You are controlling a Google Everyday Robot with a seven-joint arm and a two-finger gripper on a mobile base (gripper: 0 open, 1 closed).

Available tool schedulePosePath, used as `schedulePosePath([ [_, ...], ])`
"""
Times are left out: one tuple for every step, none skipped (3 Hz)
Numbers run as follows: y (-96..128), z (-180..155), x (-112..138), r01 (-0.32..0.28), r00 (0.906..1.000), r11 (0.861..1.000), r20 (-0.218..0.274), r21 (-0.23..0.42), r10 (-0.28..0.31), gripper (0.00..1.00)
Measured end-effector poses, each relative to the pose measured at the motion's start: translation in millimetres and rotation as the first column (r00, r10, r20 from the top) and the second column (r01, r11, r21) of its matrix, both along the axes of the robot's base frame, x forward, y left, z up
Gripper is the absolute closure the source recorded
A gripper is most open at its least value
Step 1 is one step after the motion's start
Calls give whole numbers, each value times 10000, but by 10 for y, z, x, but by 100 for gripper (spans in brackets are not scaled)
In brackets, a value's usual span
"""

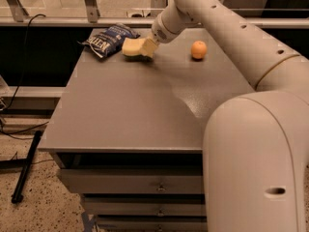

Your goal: Move sponge near blue chip bag

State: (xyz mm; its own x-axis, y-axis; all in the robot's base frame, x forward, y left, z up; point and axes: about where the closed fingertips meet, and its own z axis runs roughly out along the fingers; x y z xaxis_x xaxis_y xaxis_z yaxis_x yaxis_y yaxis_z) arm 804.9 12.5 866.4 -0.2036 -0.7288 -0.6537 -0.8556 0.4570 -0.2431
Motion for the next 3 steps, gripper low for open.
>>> schedulePosePath([
  [127,-30,76,-66,10000,9998,-18,163,66,58],
  [179,-87,105,-79,9999,9997,-107,227,82,35],
  [196,-109,114,-85,9999,9996,-135,287,89,12],
])
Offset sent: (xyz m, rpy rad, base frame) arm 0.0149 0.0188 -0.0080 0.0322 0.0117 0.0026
